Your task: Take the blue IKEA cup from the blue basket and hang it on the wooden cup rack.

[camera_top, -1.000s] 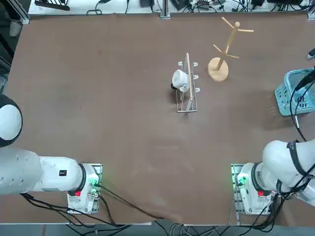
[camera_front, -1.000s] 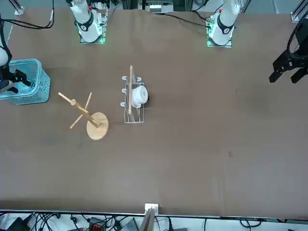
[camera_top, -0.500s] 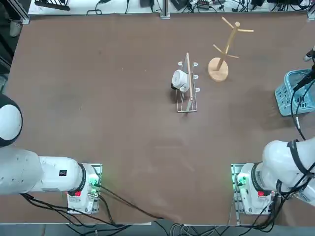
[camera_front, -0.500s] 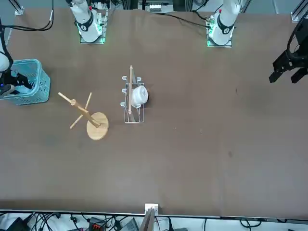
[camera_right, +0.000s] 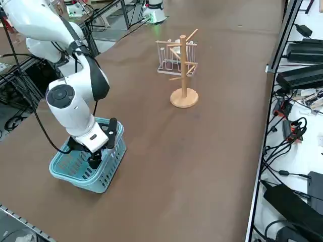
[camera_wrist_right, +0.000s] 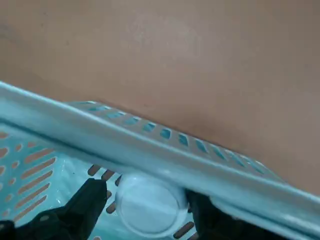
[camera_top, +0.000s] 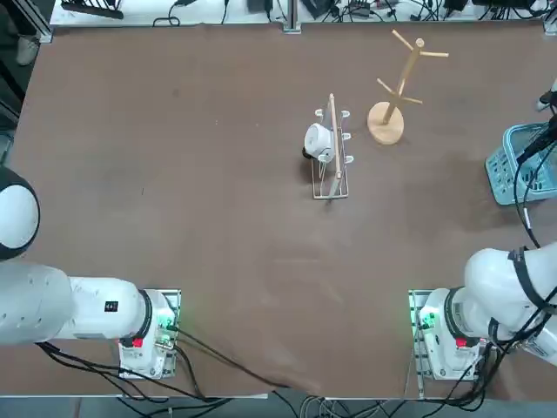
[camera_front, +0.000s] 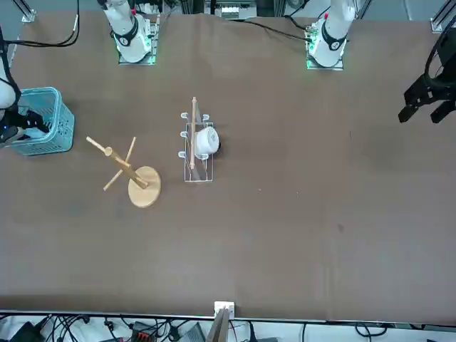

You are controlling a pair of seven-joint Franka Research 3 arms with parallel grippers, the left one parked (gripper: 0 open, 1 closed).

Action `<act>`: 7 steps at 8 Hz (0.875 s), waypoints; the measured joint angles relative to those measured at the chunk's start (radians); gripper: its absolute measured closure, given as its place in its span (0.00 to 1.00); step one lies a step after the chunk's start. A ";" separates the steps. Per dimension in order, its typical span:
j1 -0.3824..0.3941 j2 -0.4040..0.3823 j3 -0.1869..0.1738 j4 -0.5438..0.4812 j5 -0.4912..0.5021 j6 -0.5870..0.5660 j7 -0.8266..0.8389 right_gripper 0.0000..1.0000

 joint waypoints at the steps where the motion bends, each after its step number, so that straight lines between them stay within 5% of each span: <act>1: -0.001 0.005 0.000 0.001 0.000 0.001 0.000 0.00; 7: -0.007 0.022 -0.001 0.008 0.002 0.003 -0.001 0.00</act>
